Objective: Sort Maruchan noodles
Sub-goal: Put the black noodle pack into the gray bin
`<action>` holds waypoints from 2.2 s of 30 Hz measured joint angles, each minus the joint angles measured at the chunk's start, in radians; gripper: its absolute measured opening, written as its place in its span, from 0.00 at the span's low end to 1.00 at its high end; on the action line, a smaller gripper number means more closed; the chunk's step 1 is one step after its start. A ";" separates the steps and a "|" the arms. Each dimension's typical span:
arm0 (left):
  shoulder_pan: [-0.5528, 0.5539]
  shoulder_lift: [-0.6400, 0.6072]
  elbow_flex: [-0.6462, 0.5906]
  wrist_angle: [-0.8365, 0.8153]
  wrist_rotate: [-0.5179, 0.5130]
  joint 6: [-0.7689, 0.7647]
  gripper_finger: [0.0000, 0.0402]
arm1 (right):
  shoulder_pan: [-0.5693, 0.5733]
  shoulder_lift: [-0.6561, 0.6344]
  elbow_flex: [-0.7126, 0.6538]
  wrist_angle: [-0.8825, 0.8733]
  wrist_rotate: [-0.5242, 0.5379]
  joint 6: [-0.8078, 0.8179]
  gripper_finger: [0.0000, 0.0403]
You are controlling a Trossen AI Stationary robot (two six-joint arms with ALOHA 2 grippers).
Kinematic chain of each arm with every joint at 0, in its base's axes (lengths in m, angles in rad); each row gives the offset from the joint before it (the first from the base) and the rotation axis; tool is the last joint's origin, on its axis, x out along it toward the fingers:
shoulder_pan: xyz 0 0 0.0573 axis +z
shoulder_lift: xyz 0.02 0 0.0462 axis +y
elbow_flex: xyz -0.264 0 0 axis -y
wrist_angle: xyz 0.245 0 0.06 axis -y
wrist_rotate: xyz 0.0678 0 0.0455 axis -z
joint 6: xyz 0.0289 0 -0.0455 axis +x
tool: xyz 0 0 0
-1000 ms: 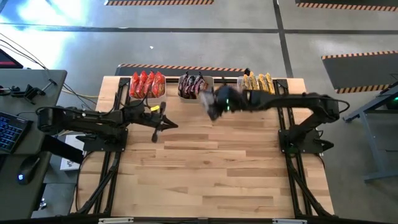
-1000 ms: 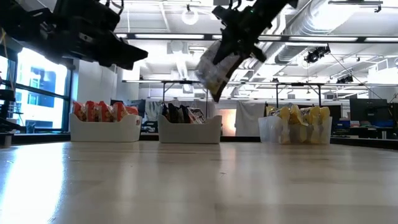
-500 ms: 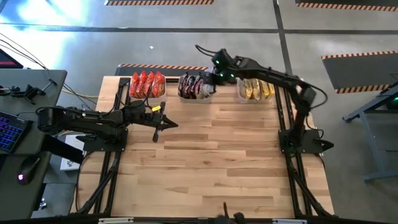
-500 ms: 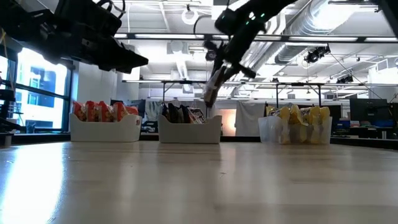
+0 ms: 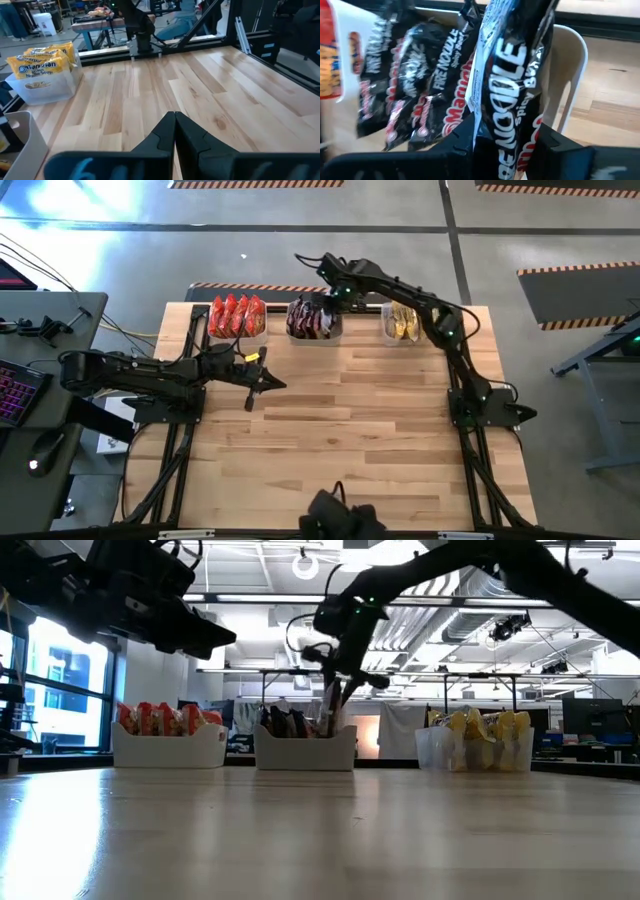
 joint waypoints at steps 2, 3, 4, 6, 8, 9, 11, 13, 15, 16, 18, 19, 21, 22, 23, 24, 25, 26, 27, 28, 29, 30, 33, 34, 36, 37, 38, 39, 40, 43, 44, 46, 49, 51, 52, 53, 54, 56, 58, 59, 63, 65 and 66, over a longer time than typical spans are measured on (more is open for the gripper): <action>0.000 0.000 0.000 -0.001 0.000 -0.001 0.00 | -0.001 0.043 0.055 -0.043 -0.001 0.000 0.22; 0.000 0.000 0.000 -0.003 0.000 -0.001 0.00 | -0.003 0.064 0.077 -0.064 0.000 0.000 0.22; 0.000 0.000 0.000 -0.005 0.000 -0.001 0.00 | -0.004 0.081 0.098 -0.083 -0.001 0.000 0.22; 0.000 0.000 0.000 -0.011 0.000 -0.001 0.00 | -0.006 0.110 0.125 -0.109 0.001 0.000 0.22; 0.000 0.000 0.000 -0.022 0.000 -0.001 0.00 | -0.008 0.126 0.131 -0.122 0.001 0.014 0.22; 0.000 0.000 0.000 -0.026 0.000 -0.001 0.00 | -0.010 0.129 0.131 -0.123 -0.001 0.017 0.22; 0.000 0.000 0.000 -0.028 0.000 -0.001 0.00 | -0.014 0.129 0.131 -0.125 -0.005 0.018 0.22; 0.000 0.000 0.000 -0.029 0.000 -0.001 0.00 | -0.015 0.129 0.132 -0.139 -0.005 0.019 0.22; 0.000 0.000 0.000 -0.029 0.000 -0.001 0.00 | -0.015 0.128 0.143 -0.166 0.001 0.023 0.22; 0.000 0.000 0.000 -0.029 0.000 -0.001 0.00 | -0.015 0.123 0.144 -0.167 0.009 0.023 0.22; 0.000 0.000 0.000 -0.030 0.000 -0.001 0.00 | -0.018 0.109 0.143 -0.170 0.014 0.023 0.22; 0.000 0.000 0.000 -0.030 0.000 -0.001 0.00 | -0.018 0.106 0.143 -0.170 0.021 0.023 0.22; 0.000 0.000 0.000 -0.030 0.000 -0.001 0.00 | -0.019 0.105 0.143 -0.170 0.036 0.023 0.22; 0.000 0.000 0.000 -0.030 0.000 -0.001 0.00 | -0.019 0.107 0.143 -0.171 0.042 0.021 0.22; 0.000 0.000 0.000 -0.030 0.000 -0.001 0.00 | -0.019 0.108 0.143 -0.171 0.045 0.016 0.22; 0.000 0.000 0.000 -0.030 0.000 -0.001 0.00 | -0.019 0.109 0.143 -0.168 0.047 0.016 0.22; 0.000 0.000 0.000 -0.030 0.000 -0.001 0.00 | -0.019 0.111 0.143 -0.164 0.050 0.015 0.22; 0.000 0.000 0.000 -0.030 0.000 -0.001 0.00 | -0.019 0.114 0.143 -0.163 0.053 0.014 0.22; 0.000 0.000 0.000 -0.030 0.000 -0.002 0.00 | -0.019 0.115 0.143 -0.163 0.059 0.014 0.22; 0.000 0.000 0.000 -0.030 0.000 -0.002 0.00 | -0.018 0.116 0.142 -0.163 0.068 0.013 0.22; 0.000 0.000 0.000 -0.030 0.000 -0.002 0.00 | -0.018 0.116 0.142 -0.163 0.075 0.012 0.22; 0.000 0.000 0.000 -0.030 0.000 -0.002 0.00 | -0.018 0.116 0.142 -0.163 0.081 0.007 0.22; 0.000 0.000 0.000 -0.030 0.000 -0.003 0.00 | -0.018 0.116 0.142 -0.163 0.085 -0.016 0.22; 0.000 0.000 0.000 -0.030 0.000 -0.003 0.00 | -0.018 0.116 0.142 -0.162 0.089 -0.027 0.23; 0.000 0.000 0.000 -0.030 0.000 -0.003 0.00 | -0.016 0.120 0.142 -0.150 0.098 -0.036 0.24; 0.000 0.000 0.000 -0.030 0.000 -0.002 0.00 | -0.013 0.122 0.142 -0.146 0.099 -0.037 0.24; 0.000 0.000 0.000 -0.030 0.000 -0.002 0.00 | -0.013 0.123 0.141 -0.145 0.100 -0.038 0.25; 0.000 0.000 0.000 -0.030 0.000 -0.002 0.00 | -0.012 0.125 0.141 -0.142 0.103 -0.039 0.26; 0.000 0.000 0.000 -0.030 0.000 -0.002 0.00 | -0.012 0.126 0.141 -0.133 0.104 -0.045 0.27; 0.000 0.000 0.000 -0.031 0.000 -0.003 0.00 | -0.013 0.130 0.141 -0.127 0.107 -0.062 0.30; 0.000 0.000 0.000 -0.031 0.000 -0.003 0.00 | -0.012 0.130 0.141 -0.125 0.108 -0.064 0.32; 0.000 0.000 0.000 -0.031 0.000 -0.003 0.00 | -0.011 0.130 0.141 -0.120 0.114 -0.064 0.36; 0.000 0.000 0.000 -0.031 0.000 -0.003 0.00 | -0.010 0.130 0.141 -0.118 0.113 -0.064 0.42; 0.000 0.000 0.000 -0.034 0.000 -0.003 0.00 | -0.010 0.130 0.141 -0.114 0.113 -0.069 0.46; 0.000 0.000 0.000 -0.036 0.000 -0.003 0.00 | -0.010 0.130 0.141 -0.113 0.110 -0.086 0.47; 0.000 0.000 0.001 -0.039 0.000 -0.003 0.00 | -0.010 0.130 0.142 -0.112 0.101 -0.106 0.48; 0.000 0.000 0.001 -0.044 0.000 -0.004 0.00 | -0.010 0.130 0.142 -0.109 0.087 -0.123 0.49; 0.000 0.001 0.001 -0.051 0.000 -0.004 0.00 | -0.010 0.121 0.142 -0.107 0.077 -0.156 0.50; 0.000 0.001 0.001 -0.052 0.000 -0.004 0.00 | -0.010 0.103 0.142 -0.112 0.079 -0.176 0.50; 0.000 0.001 0.001 -0.052 0.000 -0.004 0.00 | -0.010 0.090 0.142 -0.111 0.088 -0.179 0.50; 0.000 0.001 0.001 -0.053 0.000 -0.004 0.00 | -0.011 0.039 0.144 -0.120 0.135 -0.182 0.50; 0.000 0.001 0.001 -0.052 0.000 -0.003 0.00 | -0.011 0.016 0.144 -0.125 0.155 -0.192 0.50; 0.000 0.001 0.001 -0.052 0.000 -0.003 0.00 | -0.008 0.009 0.144 -0.126 0.163 -0.195 0.49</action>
